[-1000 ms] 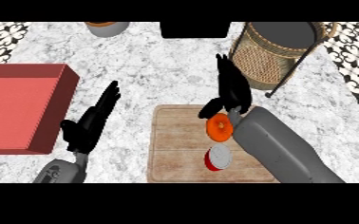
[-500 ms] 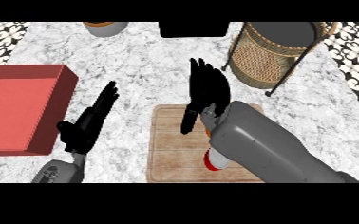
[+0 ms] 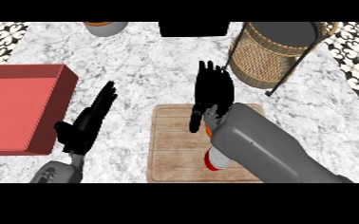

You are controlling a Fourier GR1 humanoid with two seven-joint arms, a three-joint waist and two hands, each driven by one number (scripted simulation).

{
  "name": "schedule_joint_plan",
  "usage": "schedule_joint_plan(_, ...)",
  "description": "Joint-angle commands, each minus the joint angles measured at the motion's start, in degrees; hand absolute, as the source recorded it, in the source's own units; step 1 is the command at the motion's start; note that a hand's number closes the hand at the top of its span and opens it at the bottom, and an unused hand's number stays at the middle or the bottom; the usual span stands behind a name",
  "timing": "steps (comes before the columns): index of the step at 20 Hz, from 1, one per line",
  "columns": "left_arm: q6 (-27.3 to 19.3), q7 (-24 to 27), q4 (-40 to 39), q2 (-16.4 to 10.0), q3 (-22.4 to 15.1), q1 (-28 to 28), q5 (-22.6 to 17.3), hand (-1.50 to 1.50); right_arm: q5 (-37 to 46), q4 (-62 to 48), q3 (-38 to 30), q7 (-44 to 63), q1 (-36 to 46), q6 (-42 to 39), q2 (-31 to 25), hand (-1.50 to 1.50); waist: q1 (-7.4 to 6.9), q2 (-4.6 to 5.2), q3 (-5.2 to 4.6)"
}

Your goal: Pick the squash from the cutting board and place it in the tiered basket

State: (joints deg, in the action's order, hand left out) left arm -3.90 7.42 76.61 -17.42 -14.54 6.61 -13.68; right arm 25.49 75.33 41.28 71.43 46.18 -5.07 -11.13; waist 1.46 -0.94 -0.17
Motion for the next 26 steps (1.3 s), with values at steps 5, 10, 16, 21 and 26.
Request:
schedule_joint_plan(5, 0.59, -0.69, 0.07, 0.42, 0.7, 1.3, -0.14, 0.0, 3.44, -0.42, -2.05, 13.79, -5.28, -3.75, 4.12, -1.5, 0.14, 0.26, 0.06)
schedule_joint_plan(10, 1.37, 0.97, -1.78, 1.57, 0.63, 1.04, 0.49, 0.0, 7.11, 3.35, -3.19, 13.8, -8.84, -3.98, 3.65, -1.5, -0.32, 0.49, 0.08)
schedule_joint_plan(16, 0.9, -1.39, 0.2, 1.94, 0.57, 2.03, 0.9, 0.0, 10.22, 1.05, -5.87, 13.31, -12.55, -2.68, 4.07, -1.5, -1.04, 0.7, 0.12)
schedule_joint_plan(21, 1.32, 1.32, -3.28, 2.38, 1.17, 2.15, 2.26, 0.0, 12.5, 5.69, -6.81, 12.96, -16.88, -5.47, 3.55, -1.5, -0.68, 0.74, 0.1)
schedule_joint_plan(26, 3.98, 3.4, -1.85, 0.84, 2.74, -1.47, 1.09, 0.0, 15.93, 4.07, -7.01, 9.64, -21.75, -2.45, 6.25, -1.5, -1.38, 0.84, 0.11)
